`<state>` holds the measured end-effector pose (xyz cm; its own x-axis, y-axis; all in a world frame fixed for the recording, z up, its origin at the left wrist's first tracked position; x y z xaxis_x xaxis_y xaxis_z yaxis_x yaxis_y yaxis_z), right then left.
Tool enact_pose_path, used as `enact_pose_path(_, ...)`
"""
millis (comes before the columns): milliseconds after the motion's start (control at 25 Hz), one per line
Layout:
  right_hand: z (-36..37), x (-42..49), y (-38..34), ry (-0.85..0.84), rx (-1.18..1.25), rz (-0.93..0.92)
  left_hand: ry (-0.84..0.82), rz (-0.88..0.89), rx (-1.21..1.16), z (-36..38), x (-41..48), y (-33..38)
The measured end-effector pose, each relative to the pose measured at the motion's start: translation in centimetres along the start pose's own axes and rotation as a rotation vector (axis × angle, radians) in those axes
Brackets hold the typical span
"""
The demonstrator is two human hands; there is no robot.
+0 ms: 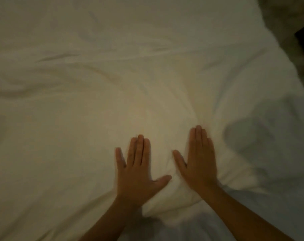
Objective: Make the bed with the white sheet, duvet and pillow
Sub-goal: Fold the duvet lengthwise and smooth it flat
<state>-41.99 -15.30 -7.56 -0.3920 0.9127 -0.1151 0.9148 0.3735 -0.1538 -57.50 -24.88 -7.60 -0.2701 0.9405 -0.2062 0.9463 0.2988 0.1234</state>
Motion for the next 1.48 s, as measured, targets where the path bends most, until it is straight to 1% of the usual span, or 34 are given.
enact_pose_path(40, -0.3, 0.3, 0.3, -0.013, 0.009, -0.047, 0.005, 0.009, 0.005, -0.2, 0.2, 0.1)
enact_pose_path(120, -1.1, 1.1, 1.7, -0.058, -0.009, -0.224, -0.001, 0.01, 0.017, -0.4, 0.6, 0.4)
enact_pose_path(200, -1.7, 2.0, 3.3, -0.068, -0.048, -0.39, -0.011, -0.007, 0.009, -0.6, 1.1, 0.9)
enact_pose_path(360, -2.1, 4.1, 5.1, -0.028, -0.018, -0.525, -0.04, -0.023, -0.001, -0.7, 2.4, 2.7)
enact_pose_path(480, -2.7, 7.5, 7.1, 0.015, -0.018, -0.628, -0.067, -0.034, -0.003, -1.1, 4.9, 4.8)
enact_pose_path(600, -3.7, 12.5, 9.4, 0.065, -0.009, -0.602, -0.031, -0.049, -0.017, -1.7, 9.6, 7.2)
enact_pose_path(680, -3.7, 15.9, 10.1, 0.047, -0.006, -0.608, -0.007, -0.027, -0.008, -2.0, 13.4, 8.9)
enact_pose_path(760, -4.0, 19.9, 11.5, 0.102, -0.03, -0.593, 0.062, -0.02, 0.041, -2.8, 17.4, 9.4)
enact_pose_path(800, -4.3, 21.8, 12.8, 0.142, -0.052, -0.539, 0.093, -0.044, 0.07, -3.3, 19.0, 8.8)
enact_pose_path(840, -4.4, 23.2, 14.7, 0.164, -0.072, -0.46, 0.081, -0.101, 0.068, -3.6, 19.9, 8.1)
enact_pose_path(920, -4.8, 24.4, 17.9, 0.185, -0.058, -0.262, 0.068, -0.281, 0.03, -4.3, 20.9, 6.8)
enact_pose_path(960, -4.6, 24.4, 18.2, 0.2, -0.052, -0.198, 0.075, -0.345, 0.019, -4.4, 21.1, 7.4)
enact_pose_path(1000, -4.4, 23.8, 17.4, 0.184, -0.024, -0.16, 0.061, -0.367, 0.003, -4.2, 21.1, 9.1)
enact_pose_path(1040, -4.0, 22.8, 16.4, 0.167, 0.009, -0.147, 0.053, -0.336, -0.015, -3.7, 21.0, 11.4)
enact_pose_path(1120, -3.7, 20.4, 15.5, 0.153, 0.042, -0.235, 0.086, -0.203, -0.002, -2.4, 20.2, 15.1)
enact_pose_path(1160, -3.9, 19.3, 16.2, 0.111, 0.014, -0.277, 0.097, -0.148, -0.005, -2.1, 19.7, 15.4)
enact_pose_path(1200, -4.2, 18.3, 17.7, 0.1, -0.022, -0.278, 0.078, -0.121, -0.002, -2.1, 19.0, 14.7)
enact_pose_path(1280, -5.1, 15.8, 20.6, 0.131, -0.027, -0.145, 0.089, -0.186, -0.028, -2.1, 17.1, 12.4)
enact_pose_path(1320, -5.3, 14.1, 20.9, 0.142, -0.021, -0.097, 0.101, -0.223, -0.011, -2.1, 15.8, 12.5)
enact_pose_path(1360, -5.2, 12.3, 20.3, 0.114, -0.018, -0.088, 0.091, -0.222, 0.005, -1.9, 14.4, 13.6)
enact_pose_path(1440, -4.2, 8.7, 18.1, 0.014, 0.024, -0.148, 0.02, -0.134, -0.005, -0.5, 11.3, 17.0)
enact_pose_path(1480, -3.9, 7.7, 18.0, -0.015, 0.025, -0.199, 0.05, -0.091, 0.006, 0.1, 9.9, 17.9)
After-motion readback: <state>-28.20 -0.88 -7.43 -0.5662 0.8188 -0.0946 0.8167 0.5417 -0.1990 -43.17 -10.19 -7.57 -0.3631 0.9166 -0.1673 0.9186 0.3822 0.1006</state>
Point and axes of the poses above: each hand's wrist, its own x-axis towards the middle knuckle, its own z-axis out of the palm, y = z × x, the point moved 2 cm from there along x, towards the middle knuckle, and after that the axes turned 2 degrees about x, right-handed, at the moved point
